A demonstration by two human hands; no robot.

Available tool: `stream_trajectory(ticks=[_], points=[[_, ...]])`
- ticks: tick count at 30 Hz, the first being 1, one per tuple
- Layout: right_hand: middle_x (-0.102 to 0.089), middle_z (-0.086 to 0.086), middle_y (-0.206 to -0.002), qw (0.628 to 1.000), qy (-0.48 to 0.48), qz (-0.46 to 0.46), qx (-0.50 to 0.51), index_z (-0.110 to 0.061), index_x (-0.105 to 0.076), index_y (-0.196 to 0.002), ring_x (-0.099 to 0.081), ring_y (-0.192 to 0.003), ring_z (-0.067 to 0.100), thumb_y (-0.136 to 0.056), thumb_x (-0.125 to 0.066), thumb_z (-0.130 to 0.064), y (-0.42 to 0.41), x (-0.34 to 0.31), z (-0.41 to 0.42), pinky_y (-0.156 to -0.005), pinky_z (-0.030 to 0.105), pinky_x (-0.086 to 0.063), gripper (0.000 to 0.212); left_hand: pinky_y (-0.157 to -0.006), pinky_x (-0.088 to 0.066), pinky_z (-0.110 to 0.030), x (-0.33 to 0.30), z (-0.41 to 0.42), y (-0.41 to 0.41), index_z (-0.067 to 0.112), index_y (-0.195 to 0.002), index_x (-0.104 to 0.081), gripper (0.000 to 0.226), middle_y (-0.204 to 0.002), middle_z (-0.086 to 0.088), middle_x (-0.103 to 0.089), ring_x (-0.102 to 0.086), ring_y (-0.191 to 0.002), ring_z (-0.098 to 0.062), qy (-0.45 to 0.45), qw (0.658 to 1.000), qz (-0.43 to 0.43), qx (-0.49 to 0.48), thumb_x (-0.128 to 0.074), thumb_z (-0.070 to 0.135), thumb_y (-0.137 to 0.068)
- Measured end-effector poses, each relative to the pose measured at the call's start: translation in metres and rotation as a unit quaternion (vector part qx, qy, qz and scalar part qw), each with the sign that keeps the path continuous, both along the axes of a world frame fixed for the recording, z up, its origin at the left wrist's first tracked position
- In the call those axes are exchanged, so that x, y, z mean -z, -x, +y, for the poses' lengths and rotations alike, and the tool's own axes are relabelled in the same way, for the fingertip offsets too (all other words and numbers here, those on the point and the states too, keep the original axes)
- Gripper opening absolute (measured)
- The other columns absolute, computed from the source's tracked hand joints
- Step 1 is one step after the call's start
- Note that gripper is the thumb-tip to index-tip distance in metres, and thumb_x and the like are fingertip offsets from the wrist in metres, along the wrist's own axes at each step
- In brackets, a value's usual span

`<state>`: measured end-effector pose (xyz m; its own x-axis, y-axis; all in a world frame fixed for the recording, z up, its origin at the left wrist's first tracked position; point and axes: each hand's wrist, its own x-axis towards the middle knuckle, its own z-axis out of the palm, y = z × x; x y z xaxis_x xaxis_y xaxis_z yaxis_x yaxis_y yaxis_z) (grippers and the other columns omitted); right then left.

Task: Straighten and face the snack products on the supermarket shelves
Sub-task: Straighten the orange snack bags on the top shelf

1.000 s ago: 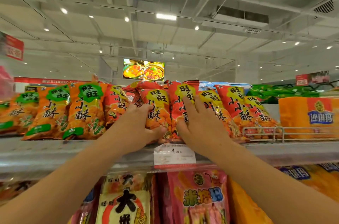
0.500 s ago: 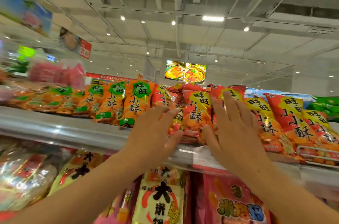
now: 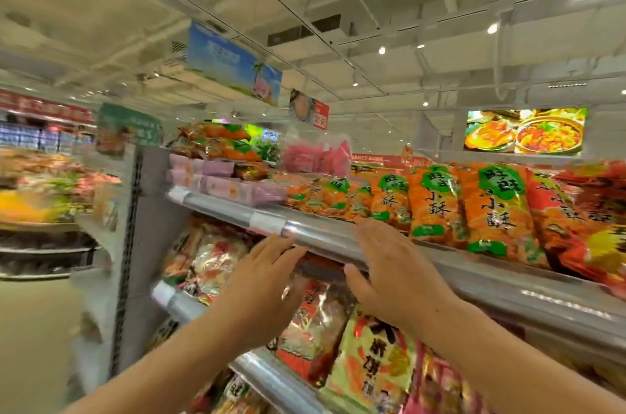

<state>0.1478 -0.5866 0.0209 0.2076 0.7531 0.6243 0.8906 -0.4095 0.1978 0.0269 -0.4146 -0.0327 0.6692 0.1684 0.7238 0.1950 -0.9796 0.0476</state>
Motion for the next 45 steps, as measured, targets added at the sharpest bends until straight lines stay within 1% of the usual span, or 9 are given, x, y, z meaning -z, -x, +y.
stream_trajectory(ticks=[8, 14, 19, 26, 32, 37, 40, 43, 45], points=[[-0.018, 0.006, -0.158, 0.993, 0.02, -0.021, 0.112, -0.011, -0.018, -0.151, -0.013, -0.145, 0.022, -0.096, -0.029, -0.051, 0.0, -0.002, 0.155, -0.118, 0.044, -0.01, 0.069, -0.117, -0.018, -0.026, 0.006, 0.142, 0.045, 0.026, -0.148, -0.033, 0.054, -0.151, 0.01, -0.031, -0.018, -0.145, -0.013, 0.04, 0.999, 0.026, -0.001, -0.044, 0.041, -0.097], [-0.023, 0.003, -0.159, 0.973, 0.014, -0.062, 0.221, -0.014, -0.021, -0.152, -0.021, -0.145, 0.02, -0.093, -0.022, -0.056, -0.002, 0.013, 0.173, -0.112, 0.044, -0.023, 0.073, -0.117, -0.016, -0.027, -0.006, 0.222, 0.022, 0.025, -0.151, -0.025, 0.06, -0.157, 0.007, -0.024, -0.013, -0.146, -0.011, 0.043, 0.998, 0.035, 0.025, -0.044, 0.041, -0.097], [-0.02, -0.002, -0.159, 0.99, -0.023, -0.024, 0.139, -0.018, -0.02, -0.152, -0.017, -0.146, 0.016, -0.094, -0.034, -0.054, 0.004, -0.007, 0.21, -0.117, 0.036, -0.014, 0.07, -0.118, -0.015, -0.037, -0.024, 0.271, -0.024, 0.026, -0.154, -0.014, 0.067, -0.162, -0.002, -0.01, -0.008, -0.148, -0.021, 0.028, 0.998, 0.046, 0.013, -0.046, 0.037, -0.096], [-0.035, -0.001, -0.152, 0.998, -0.063, 0.003, 0.031, -0.019, -0.032, -0.146, -0.03, -0.139, 0.019, -0.095, -0.044, -0.046, -0.006, -0.046, 0.314, -0.113, 0.034, -0.024, 0.059, -0.118, -0.014, -0.042, -0.005, 0.32, -0.058, 0.035, -0.148, 0.02, 0.093, -0.161, -0.003, 0.017, 0.004, -0.149, -0.024, -0.073, 0.994, 0.081, -0.007, -0.044, 0.021, -0.084], [-0.053, 0.001, -0.127, 0.999, -0.037, 0.029, 0.024, -0.019, -0.054, -0.125, -0.049, -0.118, 0.024, -0.093, -0.043, -0.044, -0.015, -0.074, 0.386, -0.096, 0.046, -0.045, 0.042, -0.091, -0.052, -0.042, -0.008, 0.344, -0.048, 0.02, -0.148, -0.035, 0.091, -0.148, -0.012, -0.045, -0.05, -0.13, -0.031, -0.166, 0.983, 0.064, 0.043, -0.064, 0.024, -0.062], [-0.064, 0.002, -0.103, 0.993, 0.012, 0.092, 0.07, -0.021, -0.057, -0.108, -0.061, -0.091, 0.022, -0.093, -0.043, -0.038, -0.023, -0.083, 0.409, -0.079, 0.043, -0.053, 0.027, -0.099, -0.044, -0.04, -0.03, 0.372, -0.039, 0.023, -0.143, -0.044, 0.067, -0.149, -0.002, -0.044, -0.047, -0.131, -0.021, -0.197, 0.969, 0.074, 0.132, -0.052, 0.018, -0.077], [-0.064, 0.002, -0.093, 0.985, 0.03, 0.133, 0.101, -0.017, -0.056, -0.103, -0.062, -0.086, 0.021, -0.091, -0.049, -0.037, -0.024, -0.096, 0.415, -0.072, 0.034, -0.05, 0.025, -0.086, -0.052, -0.037, -0.062, 0.387, -0.038, 0.019, -0.121, -0.066, 0.046, -0.118, 0.002, -0.068, -0.063, -0.105, -0.018, -0.167, 0.963, 0.033, 0.208, -0.056, 0.011, -0.077], [-0.067, 0.008, -0.101, 0.977, -0.031, 0.187, 0.095, -0.012, -0.061, -0.11, -0.063, -0.089, 0.023, -0.089, -0.053, -0.041, -0.024, -0.114, 0.432, -0.079, 0.038, -0.051, 0.036, -0.073, -0.054, -0.036, -0.107, 0.411, -0.038, 0.018, -0.115, -0.069, 0.034, -0.096, 0.004, -0.071, -0.064, -0.088, -0.016, -0.089, 0.965, -0.044, 0.241, -0.053, 0.017, -0.084], [-0.066, 0.017, -0.102, 0.961, -0.107, 0.247, 0.069, -0.006, -0.062, -0.109, -0.065, -0.084, 0.029, -0.089, -0.052, -0.036, -0.028, -0.124, 0.452, -0.078, 0.046, -0.054, 0.037, -0.077, -0.054, -0.034, -0.143, 0.431, -0.042, 0.021, -0.113, -0.068, 0.029, -0.095, 0.006, -0.071, -0.064, -0.088, -0.013, -0.058, 0.968, -0.11, 0.218, -0.053, 0.019, -0.088]])
